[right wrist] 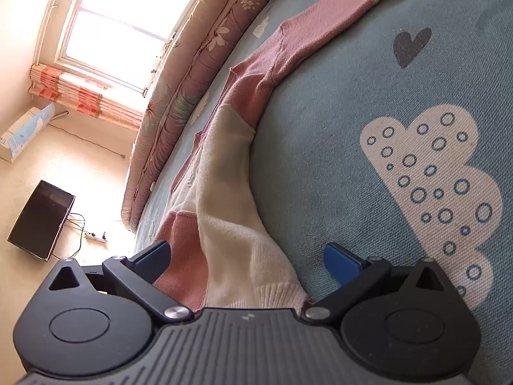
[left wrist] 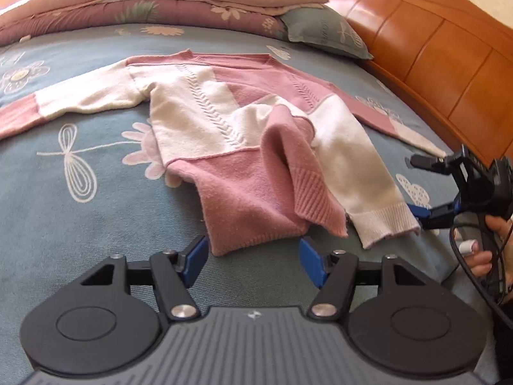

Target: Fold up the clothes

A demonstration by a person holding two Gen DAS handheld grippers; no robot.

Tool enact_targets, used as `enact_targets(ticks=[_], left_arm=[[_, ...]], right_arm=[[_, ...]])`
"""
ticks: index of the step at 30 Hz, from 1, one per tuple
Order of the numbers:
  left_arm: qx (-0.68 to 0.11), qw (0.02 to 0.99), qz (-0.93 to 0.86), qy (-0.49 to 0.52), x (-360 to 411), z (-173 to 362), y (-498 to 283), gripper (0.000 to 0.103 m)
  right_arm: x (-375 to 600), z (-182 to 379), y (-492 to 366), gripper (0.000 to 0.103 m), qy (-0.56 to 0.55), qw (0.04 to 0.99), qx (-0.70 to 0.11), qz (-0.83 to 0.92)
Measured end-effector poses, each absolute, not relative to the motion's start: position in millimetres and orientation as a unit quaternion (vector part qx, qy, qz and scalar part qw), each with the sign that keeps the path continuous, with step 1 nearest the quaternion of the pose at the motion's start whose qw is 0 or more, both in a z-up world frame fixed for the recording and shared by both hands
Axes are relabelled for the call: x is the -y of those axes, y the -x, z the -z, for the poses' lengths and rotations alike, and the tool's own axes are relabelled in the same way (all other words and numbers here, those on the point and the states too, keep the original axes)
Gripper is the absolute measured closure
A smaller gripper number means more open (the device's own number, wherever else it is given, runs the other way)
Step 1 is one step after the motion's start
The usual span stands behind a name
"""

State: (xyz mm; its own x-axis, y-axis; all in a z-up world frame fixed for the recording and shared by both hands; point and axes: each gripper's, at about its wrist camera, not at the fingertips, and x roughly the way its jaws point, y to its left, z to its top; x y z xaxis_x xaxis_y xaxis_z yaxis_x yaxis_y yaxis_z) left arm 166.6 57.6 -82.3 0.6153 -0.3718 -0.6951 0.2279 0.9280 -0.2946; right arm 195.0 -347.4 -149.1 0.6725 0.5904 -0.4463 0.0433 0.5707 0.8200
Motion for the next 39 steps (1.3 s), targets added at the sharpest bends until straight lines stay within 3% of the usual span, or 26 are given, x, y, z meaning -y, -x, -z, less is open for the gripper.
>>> enact_targets(ticks=[6,12,21,23,25,27,33,35,36,39], left_arm=[[-0.427,0.865,0.212,0.158,-74.5,112.1,-203.3,0.039],[-0.381,0.806,0.268,0.366,-106.0,154.0,-236.6,0.032],[-0.350,0.755,0.305,0.463,-111.0,171.3,-223.1,0.033],[-0.361,0.746,0.297,0.475,-113.6,174.9,-230.7,0.039],[-0.379,0.735,0.277,0.489,-114.1,180.1,-241.7,0.057],[-0.393,0.727,0.260,0.500,-112.4,185.0,-247.5,0.067],[-0.396,0.733,0.269,0.483,-103.0,183.5,-224.7,0.069],[-0.409,0.736,0.249,0.478,-98.7,185.6,-231.6,0.078],[-0.415,0.742,0.243,0.467,-95.5,186.3,-235.4,0.092],[-0.425,0.752,0.227,0.450,-88.5,186.3,-241.2,0.092]], right_arm=[[344.9,150.7,-194.3,0.000,-0.426,0.814,-0.357,-0.169],[344.8,151.2,-195.4,0.000,-0.428,0.813,-0.356,-0.169],[344.3,151.2,-196.1,0.000,-0.424,0.815,-0.356,-0.168],[343.2,151.0,-196.1,0.000,-0.421,0.817,-0.356,-0.167],[341.8,150.4,-196.3,0.000,-0.416,0.820,-0.356,-0.167],[340.8,149.5,-196.8,0.000,-0.411,0.822,-0.357,-0.166],[342.1,150.0,-197.3,0.000,-0.414,0.820,-0.358,-0.167],[341.4,149.7,-197.3,0.000,-0.413,0.821,-0.358,-0.166],[340.7,149.3,-197.2,0.000,-0.410,0.822,-0.359,-0.166],[340.4,148.9,-197.2,0.000,-0.405,0.824,-0.359,-0.167]])
